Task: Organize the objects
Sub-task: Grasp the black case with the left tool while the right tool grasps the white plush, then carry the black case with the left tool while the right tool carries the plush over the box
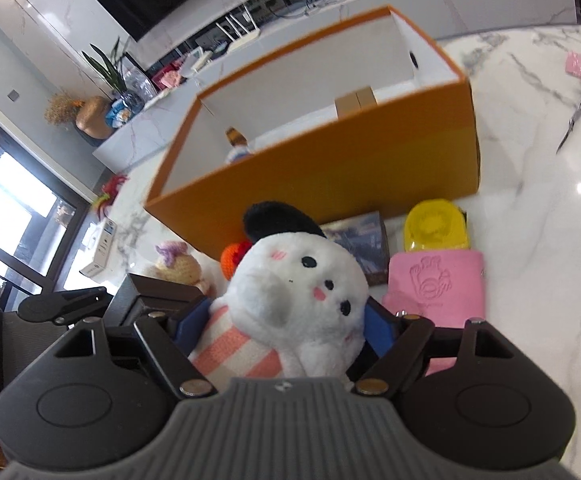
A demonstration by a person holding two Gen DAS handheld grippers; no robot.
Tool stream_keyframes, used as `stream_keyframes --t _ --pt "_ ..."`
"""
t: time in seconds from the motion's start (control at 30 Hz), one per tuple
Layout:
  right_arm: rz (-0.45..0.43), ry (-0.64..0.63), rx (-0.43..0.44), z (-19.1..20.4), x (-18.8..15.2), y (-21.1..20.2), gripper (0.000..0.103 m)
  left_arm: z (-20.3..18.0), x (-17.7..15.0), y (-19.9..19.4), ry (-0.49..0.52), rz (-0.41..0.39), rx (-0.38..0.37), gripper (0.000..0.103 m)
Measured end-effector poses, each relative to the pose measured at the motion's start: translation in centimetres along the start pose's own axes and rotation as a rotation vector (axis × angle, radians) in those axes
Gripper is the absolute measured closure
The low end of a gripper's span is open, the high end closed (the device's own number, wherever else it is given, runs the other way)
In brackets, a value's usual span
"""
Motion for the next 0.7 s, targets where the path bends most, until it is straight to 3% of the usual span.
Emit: stream_keyframes --t 0.37,0.57,0.7 --pt "-0.189 -0.088 0.023 2.9 4.0 -5.5 0.022 0.4 6.5 -3.0 -0.126 -0.18 0.035 0.058" --pt "-0.31 -0.087 0.062 4.3 9.6 -7.5 0.022 3.6 11.5 -3.5 -0.274 -0.311 0.086 0.058" --pt "-0.34 -0.092 0.043 4.0 13.1 -6.1 0.022 5.3 13.9 -1.7 -0.377 -0.343 0.091 0.058"
Point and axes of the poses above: each gripper's, at about its wrist camera, not at the fingertips, and y roughly the way its jaws point, z to its left, x to its top, the point moved 9 cm from there along y, roughly the way its jaws point, and after that the axes turned 8 degrees about x, right-handed, at the moved point
